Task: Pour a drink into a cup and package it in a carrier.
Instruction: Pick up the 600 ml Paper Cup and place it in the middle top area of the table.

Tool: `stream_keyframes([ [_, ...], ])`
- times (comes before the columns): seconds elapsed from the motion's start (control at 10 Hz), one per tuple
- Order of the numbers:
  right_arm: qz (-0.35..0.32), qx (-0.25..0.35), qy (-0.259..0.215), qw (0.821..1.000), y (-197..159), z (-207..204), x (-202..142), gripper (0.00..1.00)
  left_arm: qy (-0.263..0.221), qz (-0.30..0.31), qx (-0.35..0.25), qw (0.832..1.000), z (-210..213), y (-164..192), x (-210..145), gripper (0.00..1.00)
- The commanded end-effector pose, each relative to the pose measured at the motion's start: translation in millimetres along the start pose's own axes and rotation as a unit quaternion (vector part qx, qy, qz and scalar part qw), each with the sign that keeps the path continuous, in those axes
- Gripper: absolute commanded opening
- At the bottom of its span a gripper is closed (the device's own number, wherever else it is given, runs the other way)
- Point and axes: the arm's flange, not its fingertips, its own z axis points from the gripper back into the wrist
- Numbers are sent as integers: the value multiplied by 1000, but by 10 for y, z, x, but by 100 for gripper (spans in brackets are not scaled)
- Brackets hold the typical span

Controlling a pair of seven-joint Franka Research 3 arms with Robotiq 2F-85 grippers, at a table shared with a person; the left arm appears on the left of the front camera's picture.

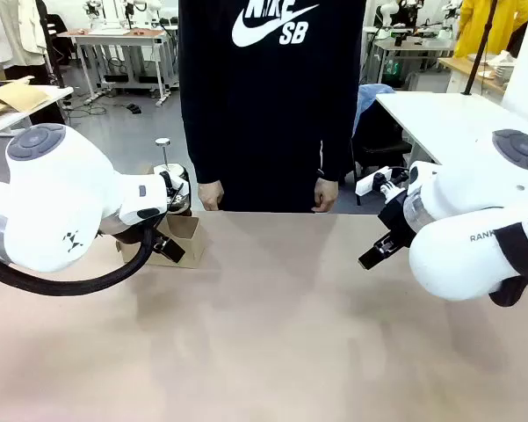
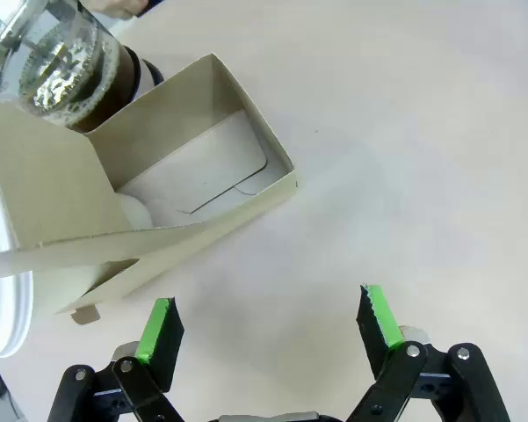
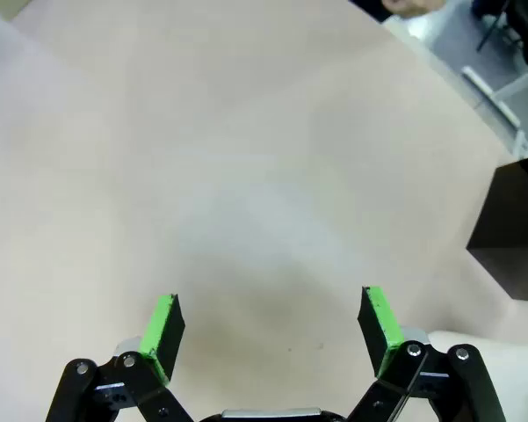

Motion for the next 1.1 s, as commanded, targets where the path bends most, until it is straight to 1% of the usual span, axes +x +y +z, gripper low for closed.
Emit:
stream_keyframes([
  [0.0,0,0,0,1000,0,0,0,100,0,0,0,1000,0,0,0,100],
  [1.0,1,0,0,1000,1,-2,-1,100,0,0,0,1000,0,0,0,100],
])
